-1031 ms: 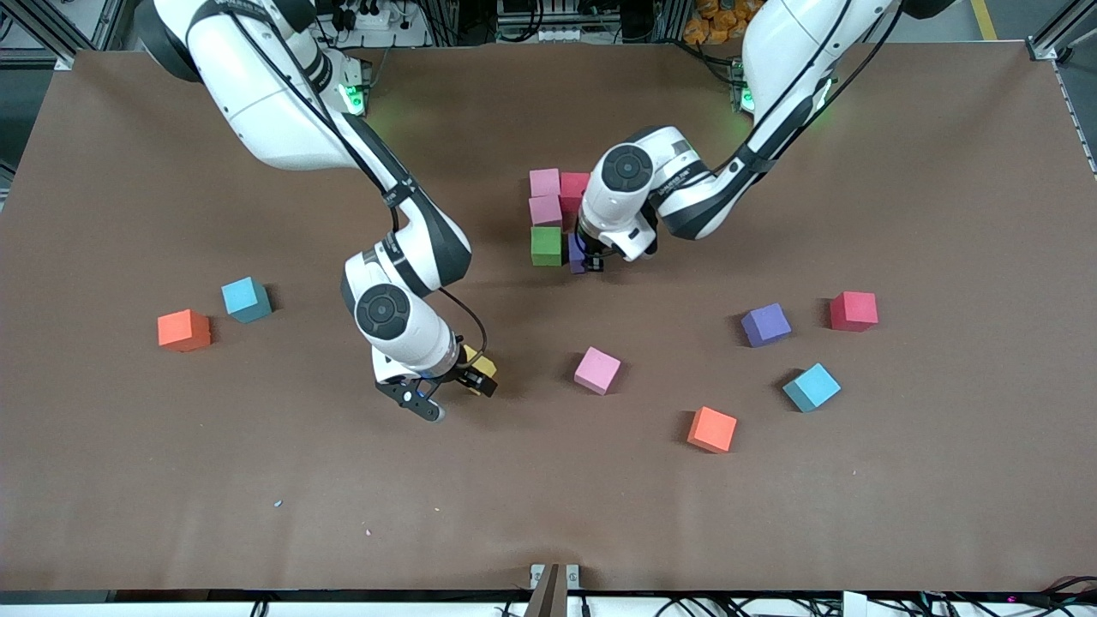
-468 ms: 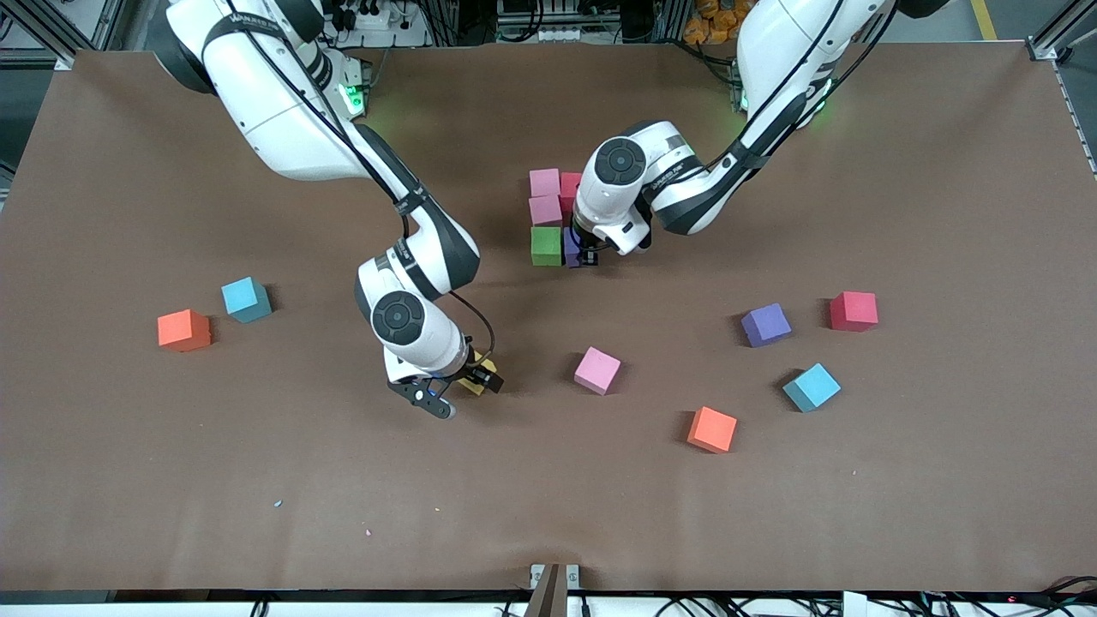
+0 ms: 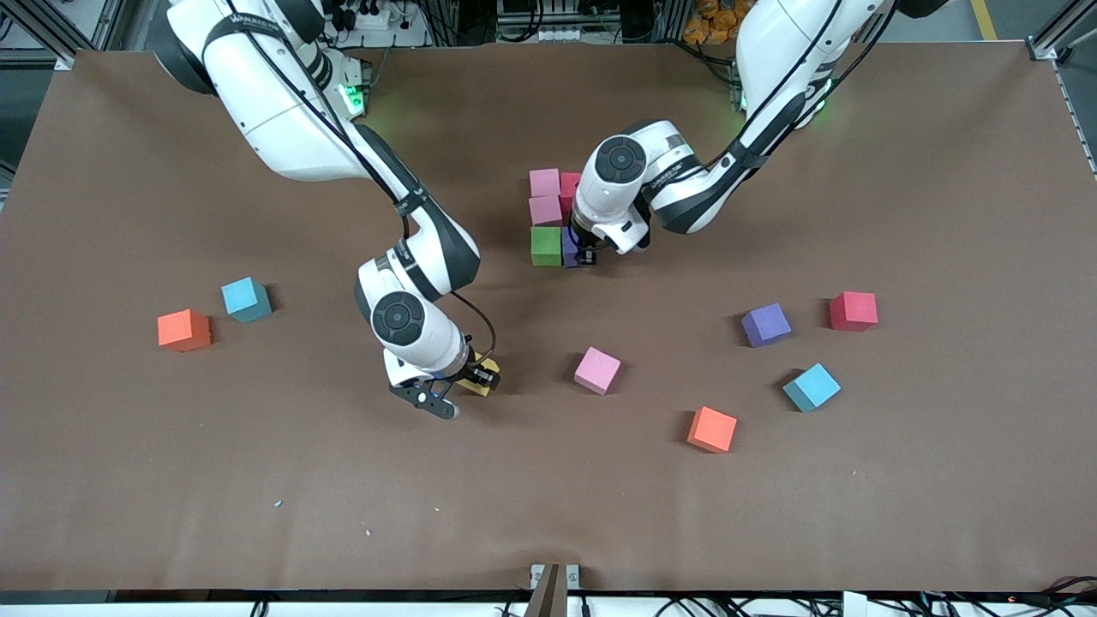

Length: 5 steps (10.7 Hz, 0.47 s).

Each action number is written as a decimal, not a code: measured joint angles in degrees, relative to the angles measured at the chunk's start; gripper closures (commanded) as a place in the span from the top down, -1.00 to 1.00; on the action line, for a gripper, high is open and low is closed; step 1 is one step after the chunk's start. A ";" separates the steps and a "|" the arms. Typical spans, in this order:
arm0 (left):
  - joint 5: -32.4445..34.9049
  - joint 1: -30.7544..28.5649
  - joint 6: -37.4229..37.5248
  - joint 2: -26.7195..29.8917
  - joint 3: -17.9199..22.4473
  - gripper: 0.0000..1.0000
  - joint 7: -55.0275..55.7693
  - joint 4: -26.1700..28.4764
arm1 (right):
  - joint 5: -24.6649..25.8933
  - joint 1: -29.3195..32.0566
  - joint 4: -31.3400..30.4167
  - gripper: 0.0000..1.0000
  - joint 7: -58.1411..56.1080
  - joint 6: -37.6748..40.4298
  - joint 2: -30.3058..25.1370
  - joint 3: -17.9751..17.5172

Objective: Arrange 11 blocks into digit 3
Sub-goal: 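Grasp the yellow cube with the right gripper while the left gripper lowers purple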

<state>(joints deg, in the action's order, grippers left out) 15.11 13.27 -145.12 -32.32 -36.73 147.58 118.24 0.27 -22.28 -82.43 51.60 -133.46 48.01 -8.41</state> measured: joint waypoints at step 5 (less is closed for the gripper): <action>0.00 0.33 -0.03 -0.16 0.00 -0.97 0.00 0.34 | 0.00 -0.08 0.28 -1.00 -8.38 0.26 0.00 -0.02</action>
<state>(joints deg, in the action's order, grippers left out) 15.11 13.60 -145.16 -32.48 -36.73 147.58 118.59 0.28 -22.36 -82.15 43.22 -133.20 48.01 -8.42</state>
